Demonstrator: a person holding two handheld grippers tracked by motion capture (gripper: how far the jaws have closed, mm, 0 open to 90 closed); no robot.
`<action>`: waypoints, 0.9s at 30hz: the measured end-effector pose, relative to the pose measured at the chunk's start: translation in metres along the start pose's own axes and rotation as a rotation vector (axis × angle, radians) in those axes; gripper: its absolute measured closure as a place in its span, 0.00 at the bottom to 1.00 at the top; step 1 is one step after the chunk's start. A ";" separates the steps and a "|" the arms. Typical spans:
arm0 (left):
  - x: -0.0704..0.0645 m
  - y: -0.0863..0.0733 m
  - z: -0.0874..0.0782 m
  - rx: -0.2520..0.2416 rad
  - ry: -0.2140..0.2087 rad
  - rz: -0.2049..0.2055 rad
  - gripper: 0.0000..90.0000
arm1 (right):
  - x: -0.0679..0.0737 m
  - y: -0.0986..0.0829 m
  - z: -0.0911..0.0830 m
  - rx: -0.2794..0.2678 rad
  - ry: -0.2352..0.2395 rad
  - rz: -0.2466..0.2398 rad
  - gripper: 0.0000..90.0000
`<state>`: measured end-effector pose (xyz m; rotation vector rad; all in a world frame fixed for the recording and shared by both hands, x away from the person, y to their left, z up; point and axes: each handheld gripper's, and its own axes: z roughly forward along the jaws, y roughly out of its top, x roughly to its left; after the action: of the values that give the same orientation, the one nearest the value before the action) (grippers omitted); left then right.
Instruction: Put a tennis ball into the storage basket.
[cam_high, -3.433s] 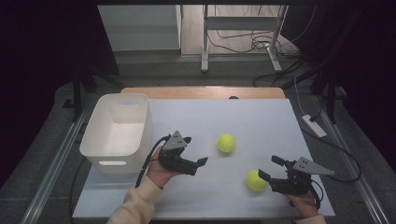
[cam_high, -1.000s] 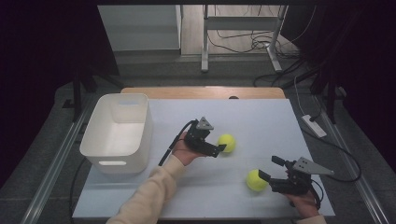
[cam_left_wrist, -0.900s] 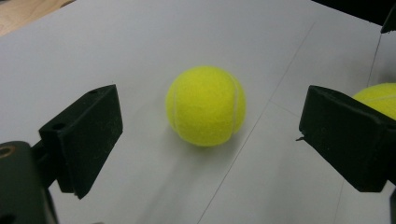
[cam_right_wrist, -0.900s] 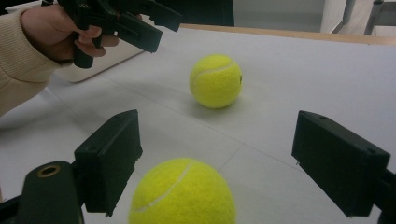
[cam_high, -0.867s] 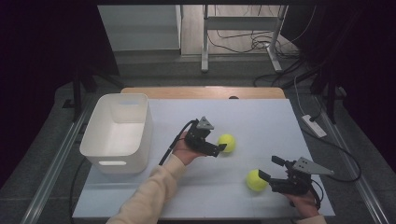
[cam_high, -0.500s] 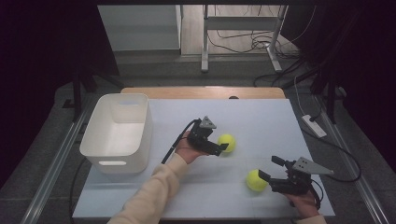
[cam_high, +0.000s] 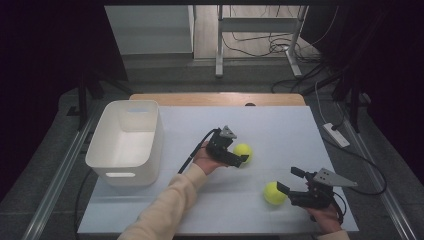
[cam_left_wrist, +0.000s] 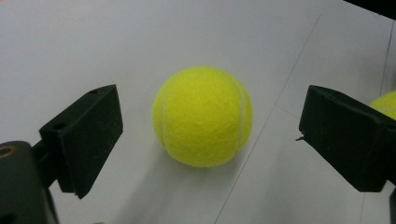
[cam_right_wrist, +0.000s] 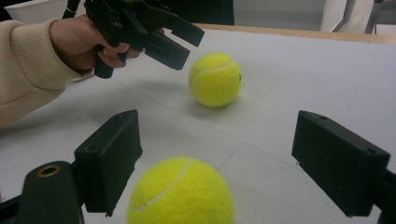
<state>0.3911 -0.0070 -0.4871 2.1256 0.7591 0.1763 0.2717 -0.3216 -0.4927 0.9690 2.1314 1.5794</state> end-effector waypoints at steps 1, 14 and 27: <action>0.000 0.000 0.001 -0.002 -0.002 -0.004 0.08 | 0.000 0.000 0.000 0.000 0.000 0.000 0.18; 0.006 -0.002 0.012 0.013 -0.010 -0.028 0.08 | 0.001 0.000 0.000 -0.007 0.013 0.000 0.17; 0.009 -0.003 0.021 0.025 -0.013 -0.050 0.08 | 0.000 -0.001 -0.001 -0.007 0.016 -0.001 0.17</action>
<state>0.4042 -0.0146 -0.5039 2.1269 0.8094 0.1275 0.2709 -0.3220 -0.4933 0.9560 2.1354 1.5974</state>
